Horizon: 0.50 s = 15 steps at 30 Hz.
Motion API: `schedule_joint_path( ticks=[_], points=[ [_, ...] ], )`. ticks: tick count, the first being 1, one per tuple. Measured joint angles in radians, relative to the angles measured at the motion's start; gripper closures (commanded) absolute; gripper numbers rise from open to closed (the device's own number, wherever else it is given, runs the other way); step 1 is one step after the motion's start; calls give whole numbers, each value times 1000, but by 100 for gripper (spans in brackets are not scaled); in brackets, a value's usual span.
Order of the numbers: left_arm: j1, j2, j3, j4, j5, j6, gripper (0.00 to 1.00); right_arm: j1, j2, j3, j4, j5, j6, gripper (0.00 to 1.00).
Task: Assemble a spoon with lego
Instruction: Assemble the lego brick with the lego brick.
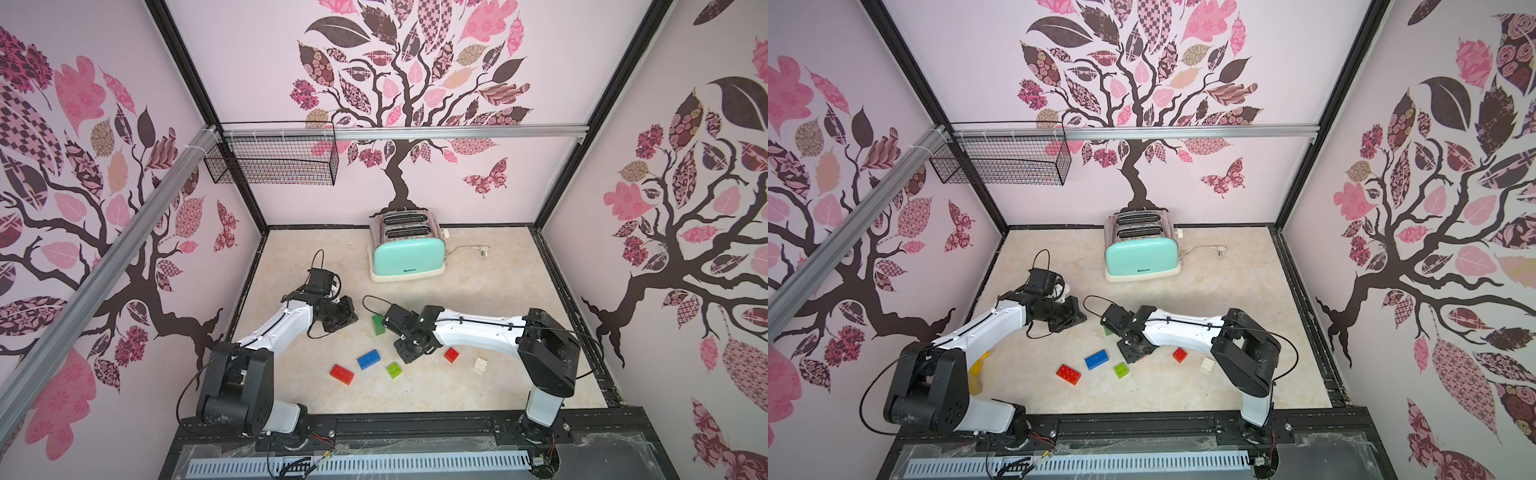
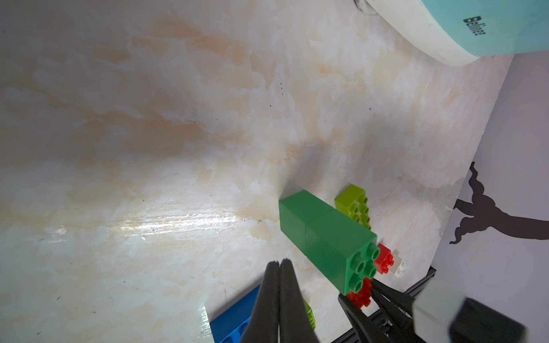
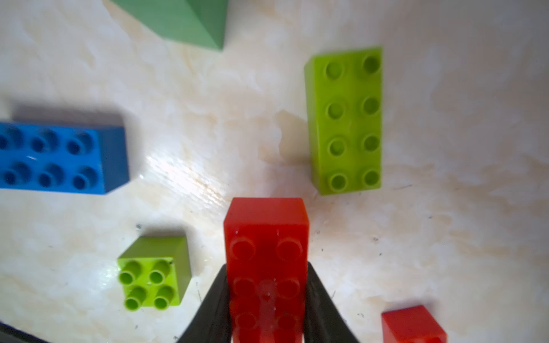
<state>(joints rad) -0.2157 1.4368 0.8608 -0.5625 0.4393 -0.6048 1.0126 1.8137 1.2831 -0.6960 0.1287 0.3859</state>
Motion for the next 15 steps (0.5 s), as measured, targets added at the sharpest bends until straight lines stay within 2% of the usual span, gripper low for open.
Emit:
schedule_joint_path(
  ticks=[7,15],
  points=[
    [0,0,0,1,11,0,100,-114,63,155,-29,40,-55,79],
    [0,4,0,2,18,0,100,-122,163,166,-47,34,-111,77]
  ],
)
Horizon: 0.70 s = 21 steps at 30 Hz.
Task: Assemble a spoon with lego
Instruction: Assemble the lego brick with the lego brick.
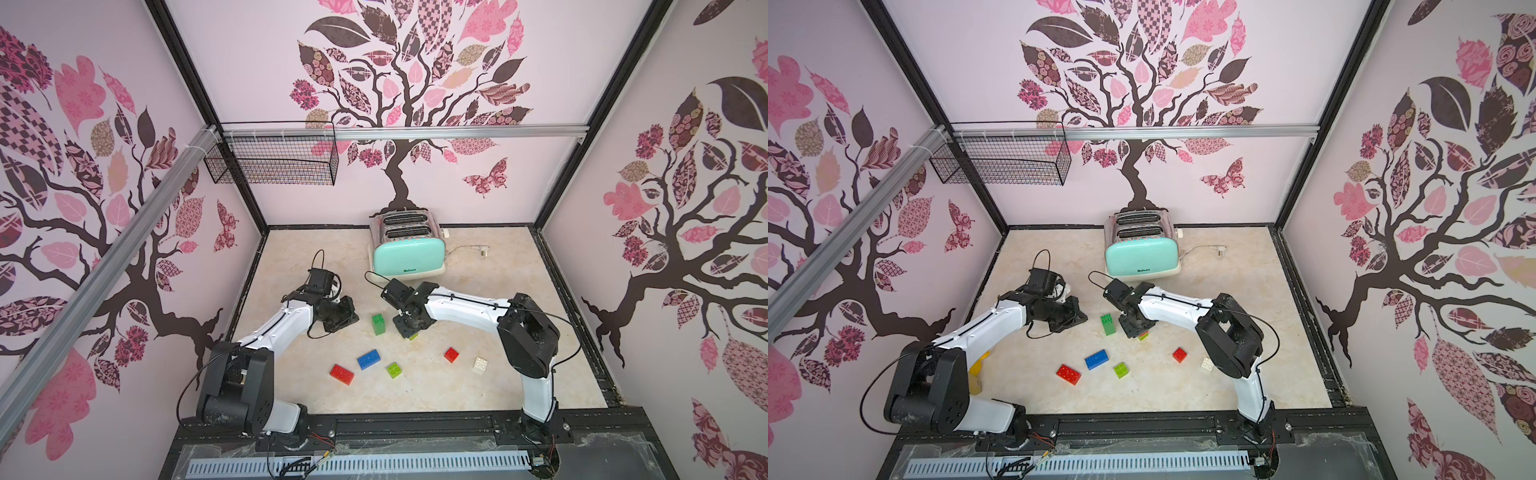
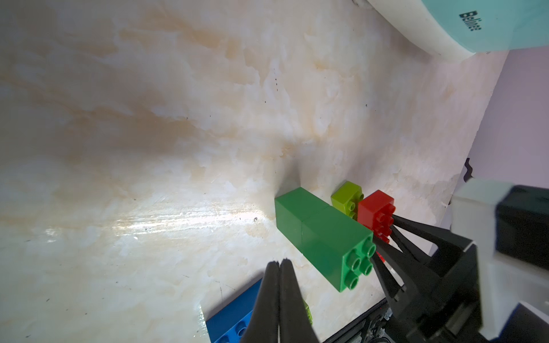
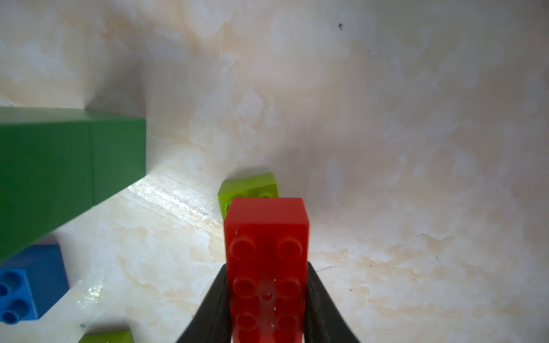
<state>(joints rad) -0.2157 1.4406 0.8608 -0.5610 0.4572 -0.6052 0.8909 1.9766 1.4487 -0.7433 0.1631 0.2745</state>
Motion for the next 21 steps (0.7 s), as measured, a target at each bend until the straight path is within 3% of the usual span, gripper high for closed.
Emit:
schedule_joint_path(
  ticks=[6,9,11,13,17,21],
  points=[
    [0,1,0,0,1,0,100,4,3,5,-4,-3,-36,72],
    [0,1,0,0,1,0,100,4,10,6,-8,-3,-48,60],
    [0,1,0,0,1,0,100,4,18,19,-16,-3,-58,45],
    [0,1,0,0,1,0,100,4,22,24,-20,-2,-63,40],
    [0,2,0,0,1,0,100,4,22,24,-24,-9,-61,39],
    [0,3,0,0,1,0,100,4,20,24,-24,-13,-49,45]
  ],
)
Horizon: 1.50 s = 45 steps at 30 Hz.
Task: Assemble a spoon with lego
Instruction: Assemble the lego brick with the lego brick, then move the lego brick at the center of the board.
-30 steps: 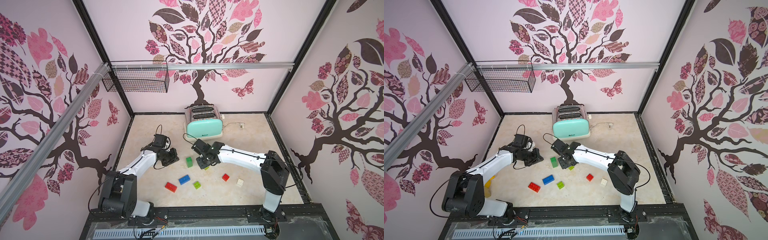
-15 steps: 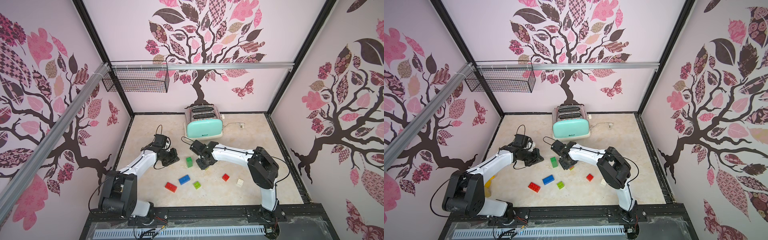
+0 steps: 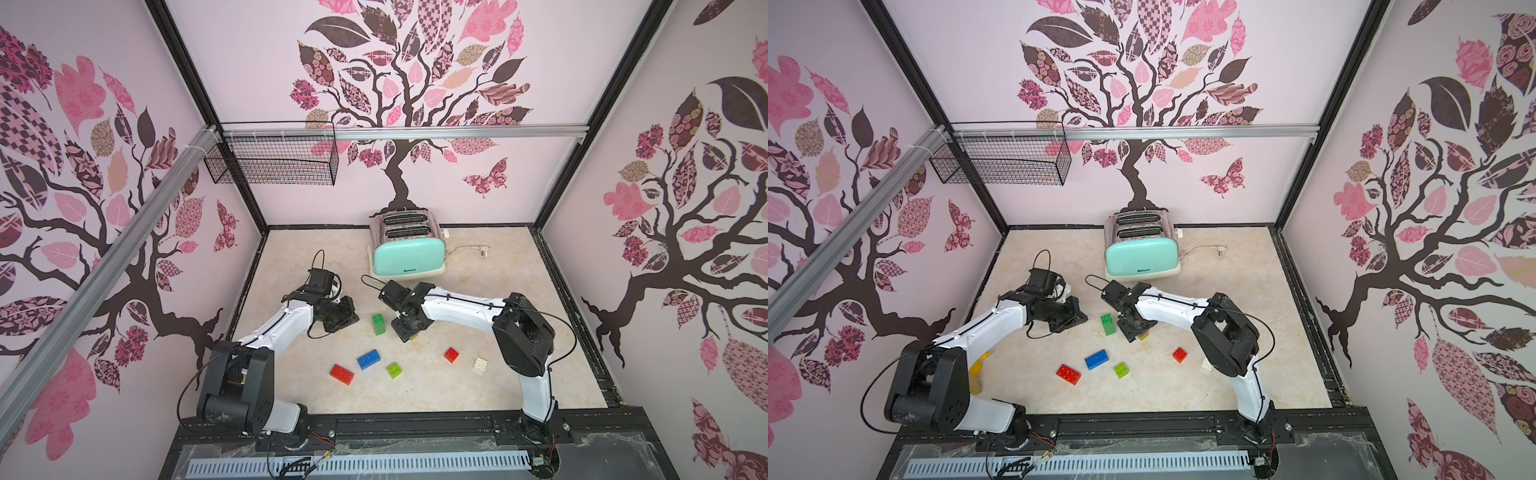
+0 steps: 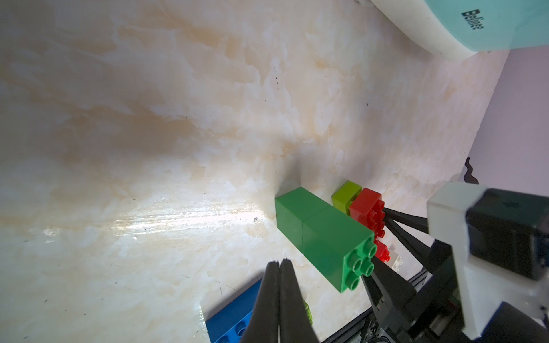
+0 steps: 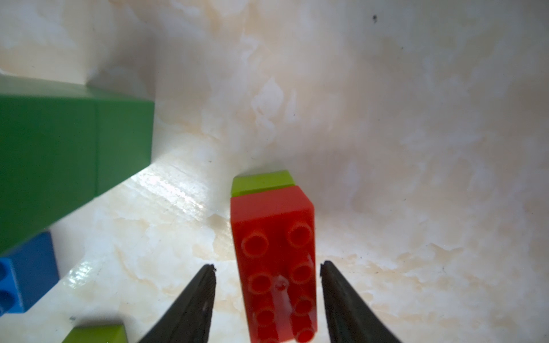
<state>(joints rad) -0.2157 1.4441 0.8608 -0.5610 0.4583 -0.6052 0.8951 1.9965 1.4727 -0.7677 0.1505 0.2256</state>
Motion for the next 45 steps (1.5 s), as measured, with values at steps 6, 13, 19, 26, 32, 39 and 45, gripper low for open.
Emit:
schedule_joint_path(
  ticks=[6,13,19,26,32,39,45],
  points=[
    [0,2,0,0,0,0,100,0,-8,0,0,0,14,64],
    [0,7,0,1,0,0,100,0,-8,0,1,3,17,76],
    [0,8,0,2,0,-1,100,5,-4,0,1,11,24,81],
    [0,9,0,2,0,-1,100,42,11,0,5,82,63,84],
    [0,9,0,2,1,-1,100,48,13,-1,6,111,92,85],
    [-3,9,-5,8,10,-7,100,-45,-5,-15,9,79,128,78],
    [-38,10,-26,21,14,-28,100,-120,-6,-15,-2,80,143,48]
  ],
)
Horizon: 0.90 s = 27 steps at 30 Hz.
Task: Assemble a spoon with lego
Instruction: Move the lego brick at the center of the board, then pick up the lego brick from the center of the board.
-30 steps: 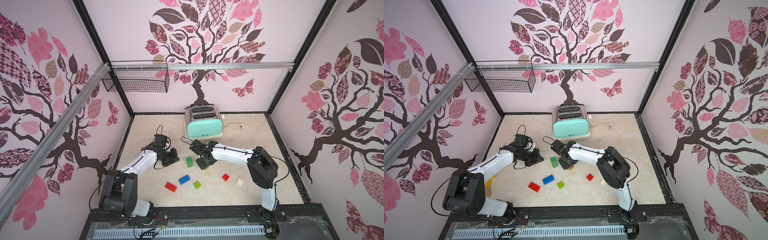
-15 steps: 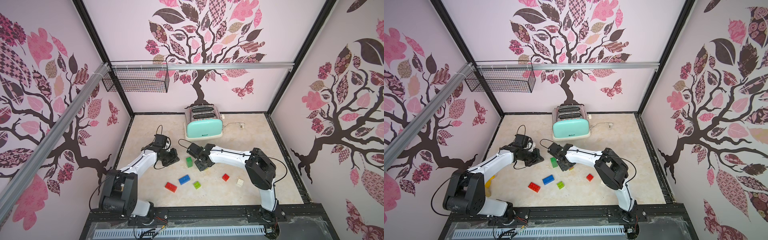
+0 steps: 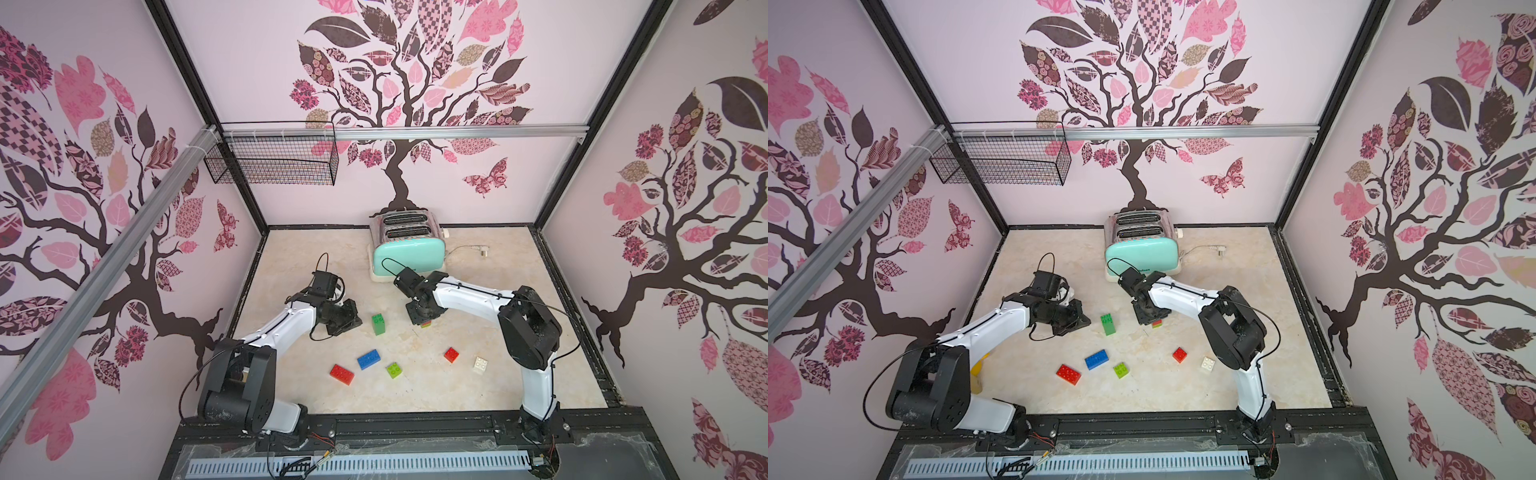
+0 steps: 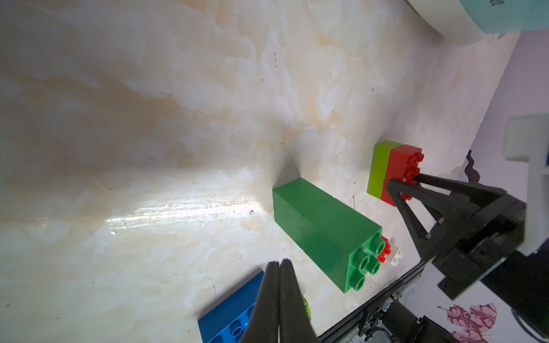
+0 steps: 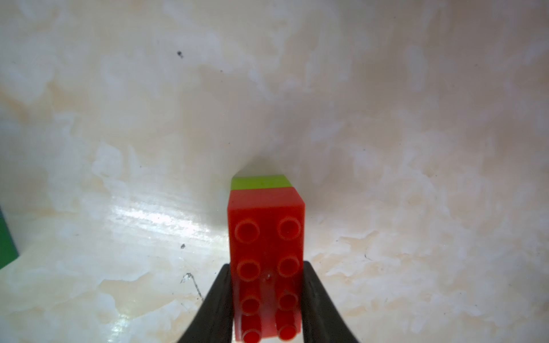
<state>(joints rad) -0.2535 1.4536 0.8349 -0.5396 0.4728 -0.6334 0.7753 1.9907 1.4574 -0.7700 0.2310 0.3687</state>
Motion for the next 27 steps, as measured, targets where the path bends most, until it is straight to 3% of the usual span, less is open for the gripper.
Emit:
schedule_joint_path(
  ticks=[3,8,16,23,27],
  points=[
    [-11,-1,-20,14,0,-19,100,9,-1,0,-18,-1,10,31],
    [-6,-49,-66,3,-43,-59,100,29,-103,-21,-47,9,27,20],
    [31,-269,-131,-77,-141,-109,92,55,-479,-328,-29,-28,89,18],
    [31,-394,-227,-152,-182,-138,94,46,-410,-501,35,-100,84,18],
    [31,-415,-244,-174,-183,-150,95,36,-393,-528,92,-133,72,28]
  ],
)
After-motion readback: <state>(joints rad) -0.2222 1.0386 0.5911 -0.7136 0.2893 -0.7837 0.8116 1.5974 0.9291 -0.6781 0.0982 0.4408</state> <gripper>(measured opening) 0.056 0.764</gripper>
